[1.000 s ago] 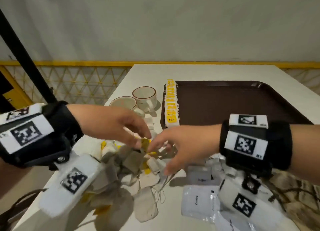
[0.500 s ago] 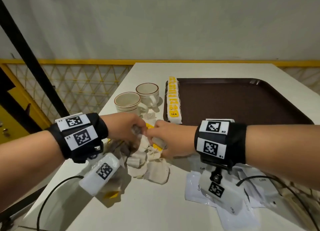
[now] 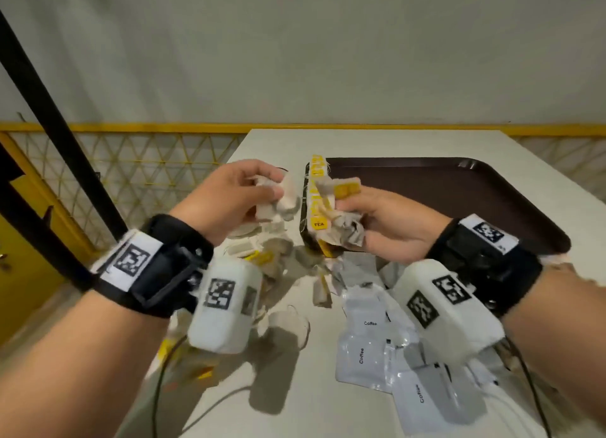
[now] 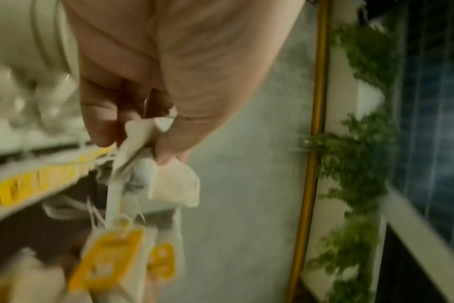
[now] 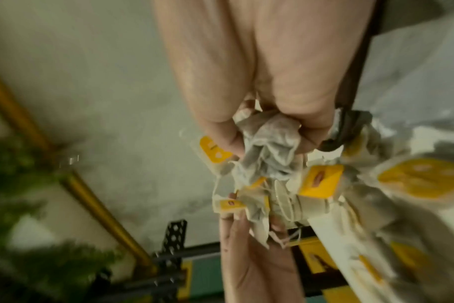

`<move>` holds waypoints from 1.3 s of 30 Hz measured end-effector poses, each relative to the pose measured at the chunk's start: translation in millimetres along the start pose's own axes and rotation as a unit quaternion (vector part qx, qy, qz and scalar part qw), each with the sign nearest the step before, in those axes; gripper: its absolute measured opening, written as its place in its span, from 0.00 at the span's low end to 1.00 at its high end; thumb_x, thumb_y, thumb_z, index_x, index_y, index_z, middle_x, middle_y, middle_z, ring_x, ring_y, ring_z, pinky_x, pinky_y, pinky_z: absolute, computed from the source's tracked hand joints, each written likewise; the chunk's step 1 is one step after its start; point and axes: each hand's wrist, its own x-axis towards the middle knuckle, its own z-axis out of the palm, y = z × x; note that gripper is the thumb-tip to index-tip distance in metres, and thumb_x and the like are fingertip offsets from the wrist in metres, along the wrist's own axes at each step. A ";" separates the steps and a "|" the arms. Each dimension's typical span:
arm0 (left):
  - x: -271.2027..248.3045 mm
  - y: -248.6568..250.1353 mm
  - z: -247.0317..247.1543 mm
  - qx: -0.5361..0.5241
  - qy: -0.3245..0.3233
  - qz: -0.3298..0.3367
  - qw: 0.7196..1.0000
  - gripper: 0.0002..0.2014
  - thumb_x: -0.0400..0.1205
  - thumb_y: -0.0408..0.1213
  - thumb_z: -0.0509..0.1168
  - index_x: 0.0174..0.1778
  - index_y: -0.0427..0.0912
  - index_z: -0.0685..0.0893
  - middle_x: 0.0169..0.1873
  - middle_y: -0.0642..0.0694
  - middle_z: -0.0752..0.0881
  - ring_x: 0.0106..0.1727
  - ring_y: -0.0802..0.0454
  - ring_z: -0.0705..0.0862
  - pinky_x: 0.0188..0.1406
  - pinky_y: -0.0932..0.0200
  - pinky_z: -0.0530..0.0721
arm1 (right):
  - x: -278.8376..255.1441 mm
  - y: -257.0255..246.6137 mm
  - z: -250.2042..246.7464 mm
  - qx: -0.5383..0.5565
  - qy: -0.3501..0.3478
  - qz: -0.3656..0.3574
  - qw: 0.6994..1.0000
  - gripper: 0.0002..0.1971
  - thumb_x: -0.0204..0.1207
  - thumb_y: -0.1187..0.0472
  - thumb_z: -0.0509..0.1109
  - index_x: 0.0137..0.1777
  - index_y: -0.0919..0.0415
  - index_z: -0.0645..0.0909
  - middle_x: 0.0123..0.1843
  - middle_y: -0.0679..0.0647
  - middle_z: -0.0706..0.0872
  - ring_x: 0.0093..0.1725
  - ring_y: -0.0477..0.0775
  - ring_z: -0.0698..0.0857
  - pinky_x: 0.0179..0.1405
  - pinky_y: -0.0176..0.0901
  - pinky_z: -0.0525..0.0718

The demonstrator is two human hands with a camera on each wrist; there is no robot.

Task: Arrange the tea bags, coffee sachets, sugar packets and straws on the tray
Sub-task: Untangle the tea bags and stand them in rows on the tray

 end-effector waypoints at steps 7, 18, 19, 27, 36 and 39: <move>6.7 4.6 98.5 -0.241 -0.013 -0.036 0.970 0.08 0.83 0.23 0.61 0.44 0.40 0.79 0.34 0.42 0.85 0.30 0.52 0.85 0.30 0.58 0.88 | -20.3 16.7 -16.3 0.141 0.087 -0.025 0.986 0.14 0.75 0.71 0.53 0.45 0.68 0.81 0.40 0.63 0.83 0.33 0.58 0.84 0.34 0.45 0.83; 11.3 -19.0 153.0 -0.283 -0.005 -0.057 0.957 0.07 0.83 0.26 0.61 0.43 0.41 0.79 0.29 0.46 0.86 0.29 0.53 0.86 0.30 0.59 0.85 | -47.2 19.1 -44.8 0.073 0.143 -0.102 0.982 0.09 0.76 0.65 0.72 0.55 0.64 0.84 0.45 0.59 0.89 0.40 0.53 0.90 0.38 0.44 0.89; 11.0 -19.9 152.8 -0.292 -0.003 -0.060 0.955 0.06 0.83 0.27 0.61 0.45 0.41 0.80 0.30 0.45 0.87 0.30 0.52 0.86 0.30 0.60 0.85 | -46.6 20.5 -45.6 0.070 0.152 -0.105 0.980 0.08 0.76 0.67 0.71 0.54 0.65 0.84 0.43 0.60 0.90 0.37 0.52 0.90 0.33 0.43 0.89; 9.0 -25.6 143.9 -0.343 0.015 -0.049 0.938 0.07 0.83 0.24 0.60 0.46 0.40 0.79 0.35 0.42 0.86 0.27 0.54 0.85 0.25 0.63 0.84 | -42.8 14.8 -50.7 0.123 0.187 -0.092 0.970 0.12 0.78 0.67 0.70 0.60 0.65 0.79 0.44 0.64 0.85 0.28 0.54 0.87 0.25 0.39 0.86; 11.8 -33.8 138.1 -0.325 0.004 -0.036 0.945 0.08 0.83 0.23 0.60 0.48 0.39 0.81 0.48 0.35 0.85 0.42 0.47 0.86 0.41 0.56 0.88 | -36.5 3.6 -57.1 0.125 0.216 -0.084 0.965 0.03 0.79 0.67 0.69 0.51 0.64 0.80 0.44 0.63 0.84 0.27 0.52 0.85 0.25 0.37 0.86; 11.1 -34.0 133.8 -0.315 0.005 -0.024 0.949 0.11 0.82 0.20 0.59 0.50 0.39 0.82 0.51 0.34 0.83 0.45 0.46 0.85 0.43 0.58 0.87 | -39.3 4.3 -60.6 0.118 0.222 -0.092 0.964 0.04 0.78 0.69 0.68 0.44 0.62 0.80 0.40 0.61 0.84 0.27 0.51 0.86 0.25 0.36 0.86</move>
